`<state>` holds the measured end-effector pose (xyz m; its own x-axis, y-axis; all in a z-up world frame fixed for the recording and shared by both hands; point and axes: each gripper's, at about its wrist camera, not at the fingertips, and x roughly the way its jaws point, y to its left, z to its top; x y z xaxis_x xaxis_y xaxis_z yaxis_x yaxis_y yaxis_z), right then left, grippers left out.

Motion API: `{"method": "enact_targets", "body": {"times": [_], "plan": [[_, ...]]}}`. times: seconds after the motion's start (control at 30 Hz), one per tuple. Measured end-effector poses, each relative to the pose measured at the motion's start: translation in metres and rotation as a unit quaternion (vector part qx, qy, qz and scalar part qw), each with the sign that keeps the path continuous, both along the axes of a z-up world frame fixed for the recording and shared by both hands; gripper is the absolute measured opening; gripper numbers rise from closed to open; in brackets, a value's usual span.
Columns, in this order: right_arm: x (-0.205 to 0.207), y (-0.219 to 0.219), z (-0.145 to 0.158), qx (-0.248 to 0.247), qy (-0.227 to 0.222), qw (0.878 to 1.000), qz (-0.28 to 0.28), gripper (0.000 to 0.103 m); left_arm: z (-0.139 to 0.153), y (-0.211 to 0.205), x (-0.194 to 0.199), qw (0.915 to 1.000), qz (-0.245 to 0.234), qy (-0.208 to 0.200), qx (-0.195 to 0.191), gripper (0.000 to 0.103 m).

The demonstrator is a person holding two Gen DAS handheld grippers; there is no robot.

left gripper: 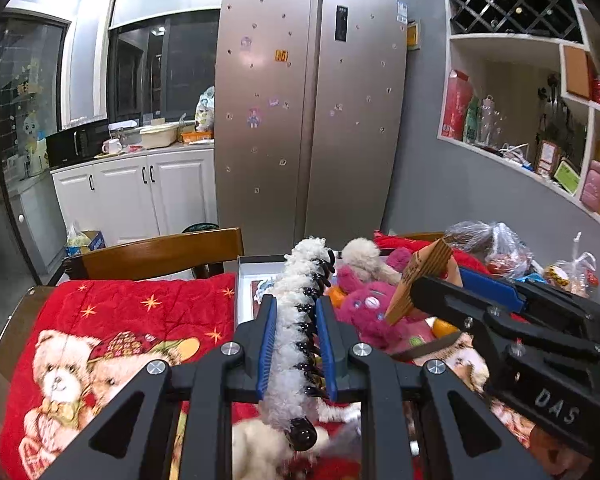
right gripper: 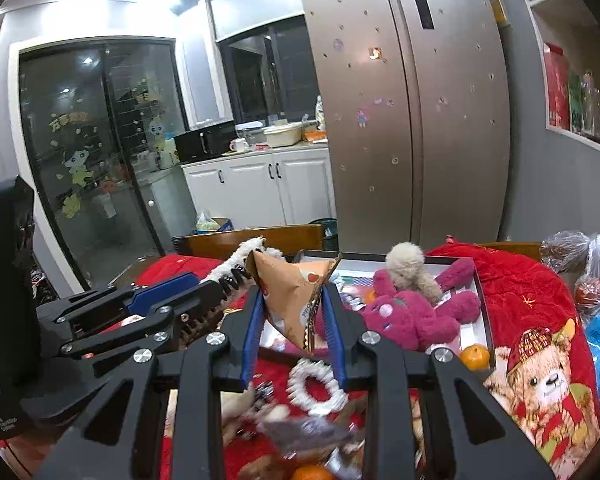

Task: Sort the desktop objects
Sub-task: 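Carry the fluffy strip and paper packet over the black gift box, then open the left tool to drop the strip while the right tool releases the packet into the box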

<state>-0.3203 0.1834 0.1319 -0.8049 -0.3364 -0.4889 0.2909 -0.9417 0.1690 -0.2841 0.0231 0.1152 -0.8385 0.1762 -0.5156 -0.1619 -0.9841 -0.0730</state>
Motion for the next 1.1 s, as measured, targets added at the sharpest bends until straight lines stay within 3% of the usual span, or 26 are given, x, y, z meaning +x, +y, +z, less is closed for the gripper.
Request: {"method": "enact_targets", "body": {"times": [0.27,0.47,0.67,0.97,1.03,1.07,1.1], "plan": [[-0.089,0.037,-0.024,-0.051,-0.034,0.998,-0.025,0.030,-0.025,0.009,-0.080,0.9985,-0.006,-0.050,0.023,0.021],[-0.155,0.037,-0.056,-0.049,-0.068,0.996,-0.028,0.030,-0.053,0.010,-0.131,0.9961,0.004,-0.086,0.021,0.021],[-0.183,0.028,-0.092,-0.040,-0.109,0.993,-0.030,0.030,-0.073,0.010,-0.136,0.9949,0.014,-0.100,0.003,0.019],[-0.194,0.025,-0.111,-0.049,-0.123,0.991,-0.030,0.033,-0.072,0.014,-0.134,0.9955,0.012,-0.094,-0.013,0.021],[-0.194,0.026,-0.111,-0.060,-0.121,0.990,-0.029,0.038,-0.070,0.010,-0.135,0.9960,0.014,-0.088,-0.004,0.042],[-0.193,0.029,-0.109,-0.075,-0.120,0.990,-0.029,0.050,-0.068,0.006,-0.133,0.9967,0.015,-0.080,0.005,0.071],[-0.192,0.032,-0.108,-0.088,-0.116,0.989,-0.032,0.064,-0.066,0.003,-0.132,0.9973,0.017,-0.071,0.012,0.085]]}}
